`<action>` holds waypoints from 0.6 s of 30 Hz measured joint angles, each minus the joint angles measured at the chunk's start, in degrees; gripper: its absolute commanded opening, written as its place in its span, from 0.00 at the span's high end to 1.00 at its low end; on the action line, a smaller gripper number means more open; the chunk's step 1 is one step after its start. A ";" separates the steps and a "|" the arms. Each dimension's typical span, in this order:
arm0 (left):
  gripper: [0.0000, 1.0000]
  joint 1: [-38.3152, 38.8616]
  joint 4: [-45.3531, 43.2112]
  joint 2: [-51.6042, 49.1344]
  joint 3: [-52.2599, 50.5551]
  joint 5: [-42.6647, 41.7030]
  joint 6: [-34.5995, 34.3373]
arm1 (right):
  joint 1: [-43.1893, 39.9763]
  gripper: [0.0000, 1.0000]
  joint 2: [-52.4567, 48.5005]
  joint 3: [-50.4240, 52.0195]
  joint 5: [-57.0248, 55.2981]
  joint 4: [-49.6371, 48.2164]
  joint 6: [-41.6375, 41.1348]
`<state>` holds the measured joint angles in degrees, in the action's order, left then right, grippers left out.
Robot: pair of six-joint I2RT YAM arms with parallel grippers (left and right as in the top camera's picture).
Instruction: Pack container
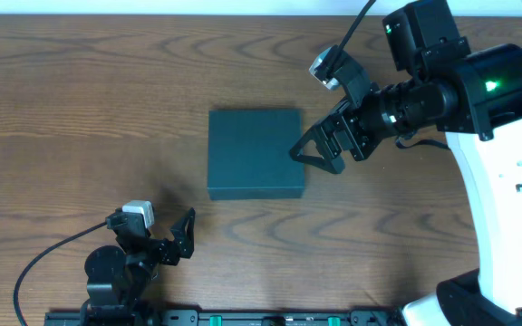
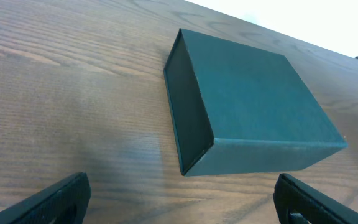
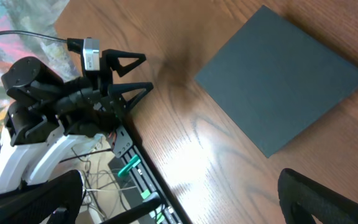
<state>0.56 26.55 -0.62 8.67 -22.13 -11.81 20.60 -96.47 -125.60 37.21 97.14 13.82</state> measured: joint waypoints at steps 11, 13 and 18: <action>0.05 0.00 0.02 0.02 0.00 -0.04 0.00 | 7.61 0.01 19.85 14.56 -14.19 -19.52 0.09; 0.05 0.00 -0.02 0.04 0.00 -0.22 0.00 | 8.70 0.01 27.45 23.08 -15.52 -25.59 0.15; 0.05 0.00 0.07 0.04 0.00 -0.42 0.00 | 8.96 0.01 47.12 51.95 -17.29 -40.92 0.24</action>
<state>0.56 26.61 -0.58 8.67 -22.55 -11.81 29.56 -49.34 -73.65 19.92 56.23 14.06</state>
